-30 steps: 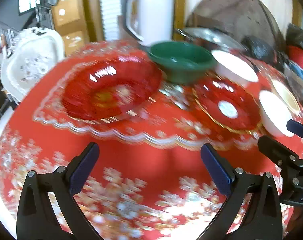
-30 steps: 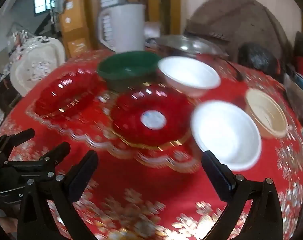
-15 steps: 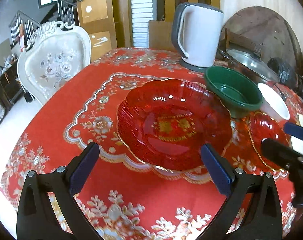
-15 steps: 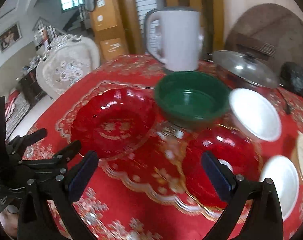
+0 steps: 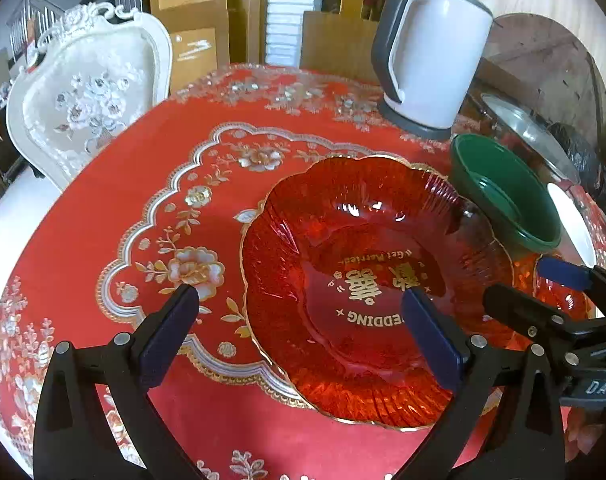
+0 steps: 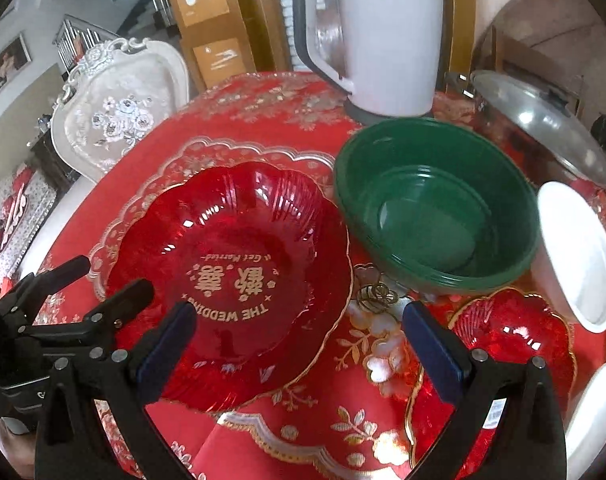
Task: Organize plates and bowls
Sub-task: 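Close both grippers on the red plate's rim and lift it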
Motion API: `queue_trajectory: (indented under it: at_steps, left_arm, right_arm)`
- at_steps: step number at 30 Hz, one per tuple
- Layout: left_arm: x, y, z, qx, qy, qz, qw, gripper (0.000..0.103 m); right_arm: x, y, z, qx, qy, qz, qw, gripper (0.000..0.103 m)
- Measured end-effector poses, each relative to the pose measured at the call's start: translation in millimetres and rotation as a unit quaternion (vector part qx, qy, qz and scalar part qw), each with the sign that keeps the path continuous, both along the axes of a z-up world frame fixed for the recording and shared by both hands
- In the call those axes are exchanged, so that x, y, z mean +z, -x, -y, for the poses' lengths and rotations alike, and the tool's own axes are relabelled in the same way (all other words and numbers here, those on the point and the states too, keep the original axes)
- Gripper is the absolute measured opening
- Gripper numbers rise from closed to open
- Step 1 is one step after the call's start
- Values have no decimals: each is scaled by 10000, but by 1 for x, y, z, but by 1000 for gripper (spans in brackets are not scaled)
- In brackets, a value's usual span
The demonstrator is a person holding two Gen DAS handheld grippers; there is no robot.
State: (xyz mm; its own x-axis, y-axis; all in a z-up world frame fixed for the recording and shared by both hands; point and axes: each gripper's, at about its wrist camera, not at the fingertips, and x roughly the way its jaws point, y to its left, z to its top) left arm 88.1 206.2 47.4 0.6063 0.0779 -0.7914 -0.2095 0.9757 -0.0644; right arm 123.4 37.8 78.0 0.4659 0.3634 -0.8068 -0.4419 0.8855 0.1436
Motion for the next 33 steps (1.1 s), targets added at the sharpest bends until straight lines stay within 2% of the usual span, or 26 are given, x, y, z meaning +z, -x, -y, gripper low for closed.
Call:
queue_trajectory:
  at_steps: [4,6,8,10,11,12,13,14,16,17,21,25,33]
  left_arm:
    - [-6,-8,-6,39,24,-108,9999,102]
    - [-7,-11,-8,45,5,-157,9999,102]
    - [-10,-15,-8,38,-21,-192,9998,101]
    - [-13,-20,-8,47,-64,-296,9995,92]
    - [-15,-23,-9,60,-77,-365,9993,79]
    - [-18,-25,-11,73,-62,-424,9991,61]
    - [-22,-28,-12,85,-42,-529,9986,52]
    - [-27,-33,-14,75,18,-671,9977,40]
    - [-34,-37,-17,90,38,-786,9969,32]
    - [-34,-36,-17,87,46,-702,9975,31]
    - [-34,-35,-17,65,8,-628,9980,29]
    - [-34,-33,-19,167,-20,-587,9981,29]
    - [-24,-20,-27,287,48,-472,9985,29]
  right_arm:
    - [-9,-9,1,-48,29,-218,9997,93]
    - [-12,-14,0,-54,8,-314,9995,85]
    - [-15,-18,-1,-29,-34,-424,9991,67]
    - [-18,-22,-3,-24,19,-467,9989,57]
    - [-20,-24,-4,-14,11,-503,9987,49]
    - [-22,-25,-3,-6,-28,-530,9986,46]
    - [-23,-26,-3,1,-65,-557,9984,42]
    - [-24,-27,-3,4,-98,-552,9984,40]
    - [-24,-28,-3,-3,-98,-504,9987,39]
    - [-24,-28,-5,1,-46,-471,9989,38]
    - [-25,-25,-10,19,246,-206,9995,38]
    - [-26,-14,-22,66,805,286,9963,38]
    - [-16,5,-30,127,993,834,9915,39]
